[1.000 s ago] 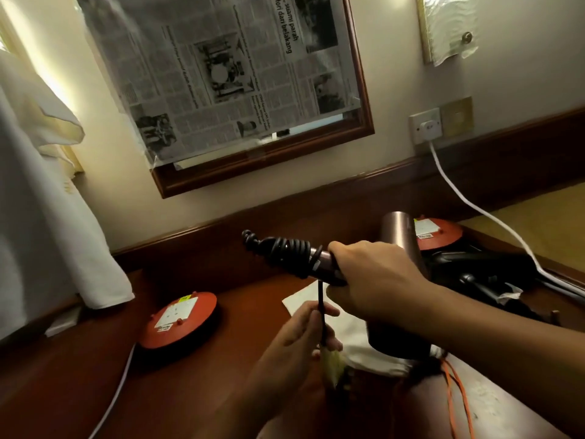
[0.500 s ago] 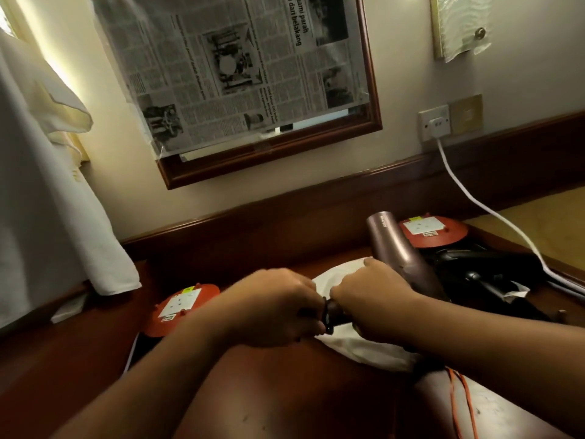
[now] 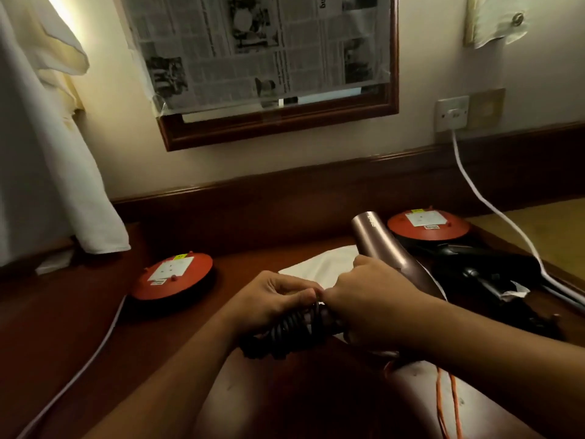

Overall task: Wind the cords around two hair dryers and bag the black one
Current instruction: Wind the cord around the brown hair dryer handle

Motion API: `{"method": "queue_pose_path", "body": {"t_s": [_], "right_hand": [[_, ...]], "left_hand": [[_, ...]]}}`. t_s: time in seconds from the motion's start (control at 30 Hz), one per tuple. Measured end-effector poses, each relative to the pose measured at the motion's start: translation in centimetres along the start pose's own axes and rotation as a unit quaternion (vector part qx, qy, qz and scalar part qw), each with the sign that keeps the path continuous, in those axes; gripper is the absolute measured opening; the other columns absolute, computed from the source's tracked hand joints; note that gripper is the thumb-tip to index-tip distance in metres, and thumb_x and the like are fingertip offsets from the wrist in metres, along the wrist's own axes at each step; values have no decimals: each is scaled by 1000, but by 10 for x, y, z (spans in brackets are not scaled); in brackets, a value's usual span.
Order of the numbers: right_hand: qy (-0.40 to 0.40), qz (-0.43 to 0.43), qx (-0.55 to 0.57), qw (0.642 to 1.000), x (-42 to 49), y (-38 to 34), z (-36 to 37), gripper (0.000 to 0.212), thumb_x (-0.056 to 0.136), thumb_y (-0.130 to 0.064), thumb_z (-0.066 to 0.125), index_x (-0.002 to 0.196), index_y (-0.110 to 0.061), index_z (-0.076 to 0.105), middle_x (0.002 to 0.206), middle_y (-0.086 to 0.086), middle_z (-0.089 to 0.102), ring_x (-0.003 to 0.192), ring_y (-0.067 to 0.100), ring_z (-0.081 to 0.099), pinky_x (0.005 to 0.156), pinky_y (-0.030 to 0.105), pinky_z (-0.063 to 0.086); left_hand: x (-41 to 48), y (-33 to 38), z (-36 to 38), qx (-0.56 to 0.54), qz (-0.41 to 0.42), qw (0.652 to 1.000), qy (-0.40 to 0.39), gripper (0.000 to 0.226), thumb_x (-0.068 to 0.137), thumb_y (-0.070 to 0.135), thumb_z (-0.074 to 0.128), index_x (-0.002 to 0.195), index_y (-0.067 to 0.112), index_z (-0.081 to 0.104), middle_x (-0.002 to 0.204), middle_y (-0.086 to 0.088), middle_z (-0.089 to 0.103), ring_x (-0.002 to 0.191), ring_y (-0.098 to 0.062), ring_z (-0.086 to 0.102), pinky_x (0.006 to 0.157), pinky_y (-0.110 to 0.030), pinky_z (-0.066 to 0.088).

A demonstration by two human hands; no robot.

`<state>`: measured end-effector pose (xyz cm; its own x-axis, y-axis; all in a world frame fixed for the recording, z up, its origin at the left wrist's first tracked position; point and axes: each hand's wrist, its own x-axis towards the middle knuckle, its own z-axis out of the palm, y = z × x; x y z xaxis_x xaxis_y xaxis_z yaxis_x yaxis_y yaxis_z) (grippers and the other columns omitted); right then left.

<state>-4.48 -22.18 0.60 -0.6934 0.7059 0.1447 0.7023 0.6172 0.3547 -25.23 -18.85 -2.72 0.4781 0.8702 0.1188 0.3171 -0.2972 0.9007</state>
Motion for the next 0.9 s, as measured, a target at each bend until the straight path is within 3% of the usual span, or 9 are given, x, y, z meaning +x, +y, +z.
{"method": "queue_pose_path", "body": {"t_s": [0.13,0.2,0.33,0.43,0.5,0.57,0.7,0.83,0.9], "right_hand": [[2,-28,-30,999,21,-10,2,3,87,-25,61,89,-24,64,86,0,69,71,22,57,100,40,40],[9,-44,-42,998,37,-17,6,5,85,-21,60,83,-26,62,83,0,69,80,23,65,116,48,26],[36,-79,-11,996,66,-34,23,10,90,-24,57,85,-25,64,78,-3,68,81,19,69,118,55,22],[86,-114,-9,990,79,-49,33,14,93,-29,51,91,-25,63,81,-3,68,88,18,68,119,51,-14],[98,-140,9,985,88,-61,34,15,93,-28,52,101,-22,63,99,-1,69,115,20,61,112,49,-27],[121,-157,5,980,97,-72,37,23,92,-26,53,111,-19,63,118,2,67,138,24,44,113,56,-22],[169,-150,53,973,105,-102,40,41,81,-22,67,122,-21,62,131,5,63,140,32,40,116,66,16],[147,-140,78,976,121,-135,48,70,89,-28,64,151,-24,32,158,6,33,150,33,13,118,63,7],[130,-139,84,978,130,-145,57,80,91,-33,61,156,-24,15,164,6,16,151,31,0,118,62,2]], "left_hand": [[-27,-9,1,-71,-104,992,15,29,102,30,55,122,19,73,115,-8,76,104,-28,74,89,-39,59],[-44,-9,-2,-88,-120,988,44,28,103,32,54,119,20,74,114,-7,76,104,-26,74,88,-37,59],[-79,-8,-7,-23,-138,990,26,29,91,36,73,119,26,68,112,2,74,104,-16,72,89,-32,58],[-95,-12,-8,18,-153,985,83,37,77,25,85,109,27,66,103,2,74,95,-15,73,84,-35,61],[-111,-19,-8,12,-157,977,142,33,74,22,84,102,25,67,94,2,74,86,-17,74,77,-37,62],[-126,-27,-7,-28,-149,967,206,27,75,17,83,96,16,67,79,2,70,71,-13,70,63,-28,57],[-153,-41,-4,-88,-120,939,311,26,69,21,77,89,7,68,72,-1,66,64,-13,65,58,-25,51],[-172,-55,-13,-27,-135,916,378,28,62,37,79,82,19,72,75,-4,72,69,-25,70,67,-43,57],[-180,-60,-23,30,-155,908,389,25,63,40,79,81,24,72,77,-2,74,75,-25,73,70,-45,59]]}}
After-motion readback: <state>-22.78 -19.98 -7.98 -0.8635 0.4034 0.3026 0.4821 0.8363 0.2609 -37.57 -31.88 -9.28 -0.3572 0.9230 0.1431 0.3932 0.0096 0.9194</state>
